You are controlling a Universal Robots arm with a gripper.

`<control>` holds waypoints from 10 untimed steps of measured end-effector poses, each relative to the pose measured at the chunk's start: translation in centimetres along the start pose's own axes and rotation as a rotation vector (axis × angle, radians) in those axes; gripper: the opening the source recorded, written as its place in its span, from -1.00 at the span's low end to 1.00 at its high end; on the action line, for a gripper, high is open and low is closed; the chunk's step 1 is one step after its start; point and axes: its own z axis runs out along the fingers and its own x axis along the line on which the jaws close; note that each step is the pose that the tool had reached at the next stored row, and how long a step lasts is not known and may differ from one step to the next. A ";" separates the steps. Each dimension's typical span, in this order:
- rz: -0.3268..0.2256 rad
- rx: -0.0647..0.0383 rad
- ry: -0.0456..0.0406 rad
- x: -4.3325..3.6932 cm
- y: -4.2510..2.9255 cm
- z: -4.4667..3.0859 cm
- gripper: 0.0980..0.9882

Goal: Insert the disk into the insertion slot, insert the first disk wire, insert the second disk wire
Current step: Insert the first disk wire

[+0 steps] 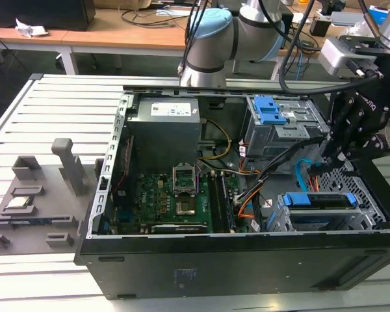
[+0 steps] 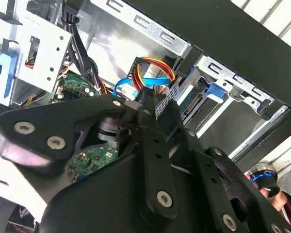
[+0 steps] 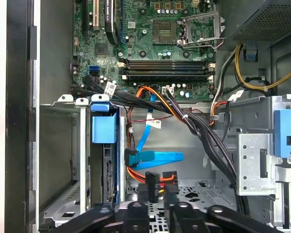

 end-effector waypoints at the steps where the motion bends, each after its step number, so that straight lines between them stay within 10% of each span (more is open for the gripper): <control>1: 0.000 0.000 0.0000 -0.01 0.00 0.00 -0.54; 6: 0.001 0.001 0.0376 -0.01 0.87 0.61 -0.54; 10: 0.002 0.001 0.0479 -0.01 0.80 1.06 -0.54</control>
